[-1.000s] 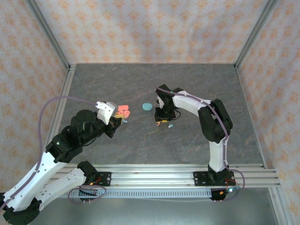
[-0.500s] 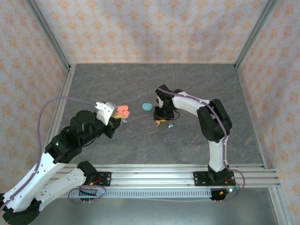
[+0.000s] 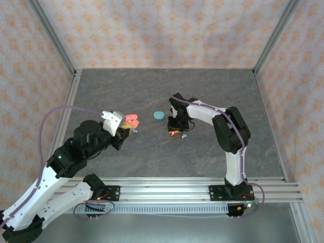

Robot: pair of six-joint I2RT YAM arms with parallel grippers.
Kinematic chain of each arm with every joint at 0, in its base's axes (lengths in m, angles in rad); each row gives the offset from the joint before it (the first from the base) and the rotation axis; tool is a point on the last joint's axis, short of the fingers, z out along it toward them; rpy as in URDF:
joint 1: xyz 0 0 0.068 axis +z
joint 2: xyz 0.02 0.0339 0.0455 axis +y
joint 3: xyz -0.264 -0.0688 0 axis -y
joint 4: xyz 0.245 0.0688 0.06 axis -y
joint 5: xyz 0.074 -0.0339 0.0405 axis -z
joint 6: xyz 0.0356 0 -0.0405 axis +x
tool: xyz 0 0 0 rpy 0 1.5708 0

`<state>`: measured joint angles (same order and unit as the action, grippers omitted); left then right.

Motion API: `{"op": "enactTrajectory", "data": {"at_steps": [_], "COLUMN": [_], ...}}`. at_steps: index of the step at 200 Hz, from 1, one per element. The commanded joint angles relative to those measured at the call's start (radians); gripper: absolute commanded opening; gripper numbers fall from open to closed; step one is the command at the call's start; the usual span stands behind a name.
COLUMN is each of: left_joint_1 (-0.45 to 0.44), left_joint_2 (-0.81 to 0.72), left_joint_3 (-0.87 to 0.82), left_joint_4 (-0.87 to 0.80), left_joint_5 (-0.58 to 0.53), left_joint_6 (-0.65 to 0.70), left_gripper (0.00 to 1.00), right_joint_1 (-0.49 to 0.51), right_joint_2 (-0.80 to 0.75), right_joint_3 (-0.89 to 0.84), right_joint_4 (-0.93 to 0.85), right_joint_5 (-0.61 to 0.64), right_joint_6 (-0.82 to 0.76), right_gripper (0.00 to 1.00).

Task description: Insert the wireless bluetooth earbuds into the charging case

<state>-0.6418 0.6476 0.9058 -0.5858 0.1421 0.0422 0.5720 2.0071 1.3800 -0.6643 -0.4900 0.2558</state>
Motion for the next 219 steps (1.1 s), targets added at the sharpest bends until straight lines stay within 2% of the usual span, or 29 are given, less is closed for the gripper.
{"op": "enactTrajectory", "data": {"at_steps": [1, 39, 136, 176, 219], "left_joint_1": [-0.009, -0.009, -0.009, -0.009, -0.009], "left_joint_2": [-0.014, -0.013, 0.037, 0.08, 0.105], "left_joint_3": [0.002, 0.0, 0.027, 0.062, 0.048], "left_joint_4": [0.001, 0.021, 0.108, 0.164, 0.299], "left_joint_5": [-0.004, 0.001, 0.056, 0.141, 0.242], "left_joint_6": [0.022, 0.018, -0.007, -0.014, -0.056], "left_gripper": [0.0, 0.0, 0.0, 0.0, 0.0], "right_joint_1": [0.009, 0.013, 0.027, 0.056, 0.113], "right_joint_2": [0.011, -0.073, -0.341, -0.493, -0.65], "right_joint_3": [-0.029, -0.041, -0.102, -0.015, 0.114], "right_joint_4": [0.01, 0.01, 0.075, 0.005, -0.044], "right_joint_5": [-0.017, 0.003, 0.042, 0.165, 0.295], "right_joint_6": [0.0, -0.012, 0.008, -0.017, -0.088], "right_gripper": [0.21, 0.17, 0.13, 0.12, 0.12]}}
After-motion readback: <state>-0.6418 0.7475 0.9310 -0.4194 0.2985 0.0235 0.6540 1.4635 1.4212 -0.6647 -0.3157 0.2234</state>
